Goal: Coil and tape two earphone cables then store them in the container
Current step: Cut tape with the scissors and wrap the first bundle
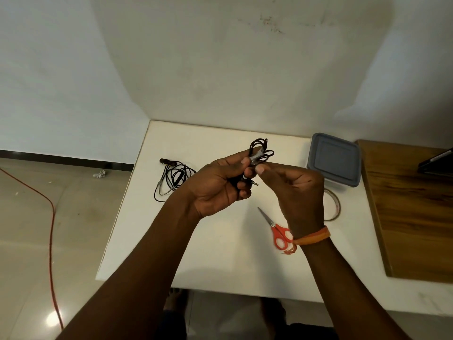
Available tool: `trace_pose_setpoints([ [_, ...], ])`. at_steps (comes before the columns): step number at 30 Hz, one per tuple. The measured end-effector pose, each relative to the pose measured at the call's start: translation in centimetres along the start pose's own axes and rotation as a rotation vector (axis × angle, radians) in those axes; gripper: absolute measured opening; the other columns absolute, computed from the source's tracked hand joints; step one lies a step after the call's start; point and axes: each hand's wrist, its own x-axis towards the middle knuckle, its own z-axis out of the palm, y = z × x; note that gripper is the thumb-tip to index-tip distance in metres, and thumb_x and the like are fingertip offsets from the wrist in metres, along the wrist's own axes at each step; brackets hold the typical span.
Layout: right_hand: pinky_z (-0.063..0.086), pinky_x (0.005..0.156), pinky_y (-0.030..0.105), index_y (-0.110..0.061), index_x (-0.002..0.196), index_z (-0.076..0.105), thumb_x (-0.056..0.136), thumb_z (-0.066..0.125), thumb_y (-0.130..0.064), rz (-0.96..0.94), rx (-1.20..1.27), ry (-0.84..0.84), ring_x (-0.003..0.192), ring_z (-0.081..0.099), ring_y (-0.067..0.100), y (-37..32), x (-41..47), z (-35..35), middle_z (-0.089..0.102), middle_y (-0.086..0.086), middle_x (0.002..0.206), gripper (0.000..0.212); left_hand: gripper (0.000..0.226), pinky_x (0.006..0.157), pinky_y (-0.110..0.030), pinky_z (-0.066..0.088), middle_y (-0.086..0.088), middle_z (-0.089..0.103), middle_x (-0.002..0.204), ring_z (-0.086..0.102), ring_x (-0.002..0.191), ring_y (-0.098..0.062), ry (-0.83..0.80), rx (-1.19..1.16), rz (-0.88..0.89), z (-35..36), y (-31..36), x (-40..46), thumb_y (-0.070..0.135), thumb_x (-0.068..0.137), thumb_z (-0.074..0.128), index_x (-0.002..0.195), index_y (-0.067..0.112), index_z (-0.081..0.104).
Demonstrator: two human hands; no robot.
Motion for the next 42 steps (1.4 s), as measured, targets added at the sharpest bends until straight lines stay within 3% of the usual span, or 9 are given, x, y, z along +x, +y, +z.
trace_pose_setpoints([
  [4, 0.055, 0.075, 0.023, -0.007, 0.089, 0.076, 0.077, 0.075, -0.005, 0.127, 0.116, -0.042, 0.080, 0.073, 0.017, 0.6, 0.6, -0.4, 0.076, 0.001, 0.080, 0.012, 0.028, 0.054, -0.022, 0.038, 0.001, 0.049, 0.070, 0.034, 0.058, -0.011, -0.011, 0.012, -0.001, 0.3, -0.2, 0.0, 0.017, 0.091, 0.051, 0.115, 0.015, 0.064],
  [9, 0.057, 0.080, 0.029, 0.000, 0.097, 0.073, 0.078, 0.074, 0.000, 0.164, 0.138, -0.099, 0.086, 0.072, 0.022, 1.1, 1.1, -1.1, 0.075, 0.011, 0.091, 0.020, 0.034, 0.055, -0.023, 0.038, 0.002, 0.049, 0.071, 0.035, 0.059, -0.011, 0.044, 0.097, 0.064, 0.5, -0.2, 0.3, 0.015, 0.096, 0.048, 0.128, 0.012, 0.059],
  [13, 0.058, 0.082, 0.036, 0.001, 0.101, 0.073, 0.079, 0.073, 0.002, 0.178, 0.096, -0.118, 0.088, 0.071, 0.024, 1.6, 1.4, -1.4, 0.074, 0.013, 0.094, 0.022, 0.031, 0.058, -0.024, 0.036, 0.002, 0.050, 0.071, 0.036, 0.060, -0.011, 0.090, 0.177, 0.111, 0.5, -0.3, 0.4, 0.012, 0.100, 0.045, 0.126, 0.016, 0.062],
  [21, 0.058, 0.075, 0.029, -0.009, 0.092, 0.067, 0.081, 0.074, -0.005, 0.141, -0.034, -0.135, 0.080, 0.069, 0.016, 1.7, 1.6, -1.5, 0.072, 0.006, 0.086, 0.014, 0.034, 0.057, -0.024, 0.034, 0.002, 0.048, 0.070, 0.033, 0.060, -0.012, 0.025, 0.153, 0.076, 0.8, -0.5, 0.2, 0.017, 0.096, 0.048, 0.127, 0.015, 0.060],
  [25, 0.058, 0.082, 0.039, -0.014, 0.099, 0.048, 0.080, 0.075, -0.004, 0.110, -0.055, -0.125, 0.083, 0.070, 0.020, 1.5, 1.8, -1.7, 0.069, 0.013, 0.090, 0.034, 0.037, 0.057, -0.025, 0.033, 0.002, 0.047, 0.070, 0.032, 0.058, -0.012, -0.076, 0.189, -0.001, 0.9, -0.5, -0.1, 0.020, 0.091, 0.051, 0.126, 0.016, 0.062],
  [28, 0.056, 0.088, 0.042, -0.015, 0.120, 0.044, 0.080, 0.074, 0.001, 0.095, -0.015, -0.151, 0.088, 0.071, 0.020, 1.3, 1.5, -1.4, 0.071, 0.011, 0.094, 0.052, 0.037, 0.054, -0.023, 0.034, 0.002, 0.047, 0.067, 0.031, 0.058, -0.012, -0.088, 0.099, -0.032, 1.0, -0.7, 0.0, 0.018, 0.092, 0.050, 0.127, 0.015, 0.061],
  [32, 0.055, 0.088, 0.036, -0.023, 0.144, 0.036, 0.080, 0.074, -0.001, 0.096, 0.076, -0.143, 0.087, 0.071, 0.022, 0.8, 1.6, -1.4, 0.072, 0.012, 0.091, 0.077, 0.031, 0.051, -0.022, 0.034, 0.004, 0.046, 0.066, 0.029, 0.058, -0.011, -0.154, -0.035, -0.062, 1.1, -0.8, 0.0, 0.016, 0.095, 0.047, 0.122, 0.017, 0.062],
  [38, 0.054, 0.083, 0.019, -0.010, 0.121, 0.061, 0.081, 0.071, 0.000, 0.003, -0.097, -0.162, 0.094, 0.067, 0.006, 0.8, 1.6, -1.5, 0.068, -0.005, 0.103, 0.042, 0.045, 0.051, -0.021, 0.025, 0.006, 0.047, 0.064, 0.033, 0.054, -0.007, -0.154, -0.040, -0.123, 0.7, -0.3, 0.0, 0.015, 0.096, 0.047, 0.139, 0.028, 0.051],
  [42, 0.054, 0.080, 0.019, -0.008, 0.106, 0.063, 0.079, 0.073, 0.001, 0.033, -0.047, -0.181, 0.091, 0.068, 0.010, 0.8, 1.7, -1.7, 0.069, -0.001, 0.098, 0.030, 0.008, 0.051, -0.021, 0.029, 0.007, 0.050, 0.064, 0.034, 0.053, -0.007, -0.123, 0.005, -0.190, 0.7, 0.0, -0.3, 0.020, 0.093, 0.055, 0.090, 0.018, 0.062],
])
